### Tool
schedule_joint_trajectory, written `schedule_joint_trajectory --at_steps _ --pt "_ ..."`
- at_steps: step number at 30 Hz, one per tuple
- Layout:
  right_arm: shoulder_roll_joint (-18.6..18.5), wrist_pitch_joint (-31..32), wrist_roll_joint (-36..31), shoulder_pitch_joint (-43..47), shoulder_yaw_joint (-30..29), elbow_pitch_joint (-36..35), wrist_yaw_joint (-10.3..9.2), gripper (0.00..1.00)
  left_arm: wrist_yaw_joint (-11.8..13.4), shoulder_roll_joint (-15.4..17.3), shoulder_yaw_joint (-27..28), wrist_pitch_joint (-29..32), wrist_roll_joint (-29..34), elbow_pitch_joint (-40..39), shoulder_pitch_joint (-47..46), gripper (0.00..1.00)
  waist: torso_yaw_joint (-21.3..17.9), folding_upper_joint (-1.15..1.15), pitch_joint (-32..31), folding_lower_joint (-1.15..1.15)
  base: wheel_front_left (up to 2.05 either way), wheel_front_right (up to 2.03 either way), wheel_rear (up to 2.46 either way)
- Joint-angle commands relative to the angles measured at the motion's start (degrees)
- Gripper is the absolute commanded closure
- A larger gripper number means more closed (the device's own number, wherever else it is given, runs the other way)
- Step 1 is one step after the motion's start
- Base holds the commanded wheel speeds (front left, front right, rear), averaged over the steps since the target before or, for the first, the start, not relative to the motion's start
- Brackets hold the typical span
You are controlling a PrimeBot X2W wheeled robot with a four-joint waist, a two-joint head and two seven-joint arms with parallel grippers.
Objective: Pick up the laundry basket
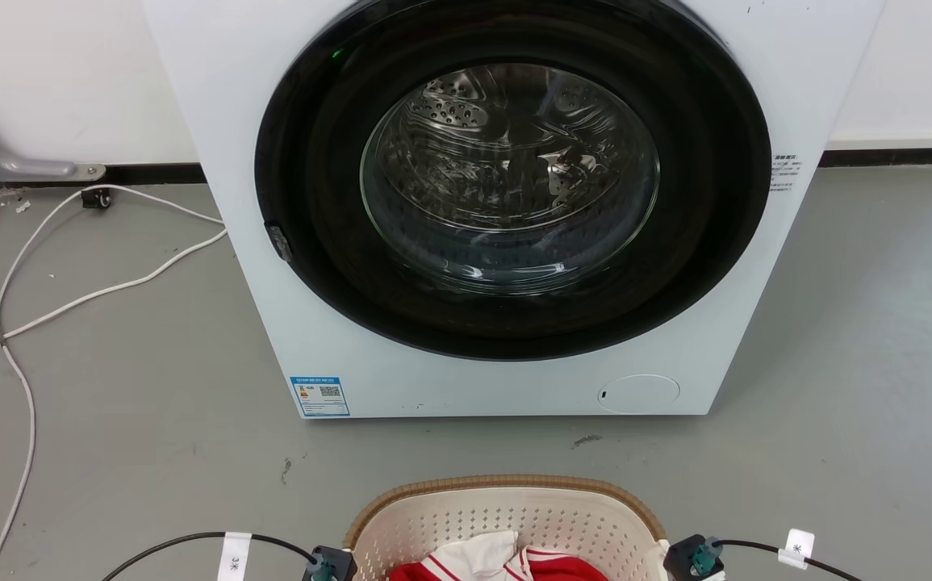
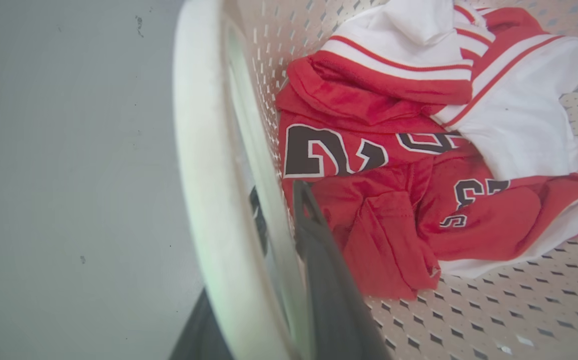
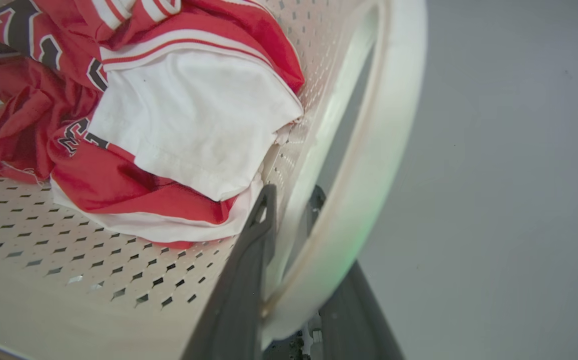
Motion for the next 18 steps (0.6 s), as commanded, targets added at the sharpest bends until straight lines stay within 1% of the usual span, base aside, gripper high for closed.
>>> schedule_joint_trajectory --at_steps 1,18 --pt "-0.4 0.0 0.1 0.6 0.9 0.2 0.18 1.0 -0.5 0.2 -0.5 -0.6 0.0 -0.4 0.1 1.0 0.0 0.0 0.1 0.01 0.0 0.0 0.0" --pt "-1.1 -0.6 5.3 -0.6 6.0 0.9 0.17 1.0 -0.4 0.8 -3.1 -1.2 -2.4 -0.1 -0.4 1.0 0.1 0.0 0.4 0.01 0.0 0.0 0.0"
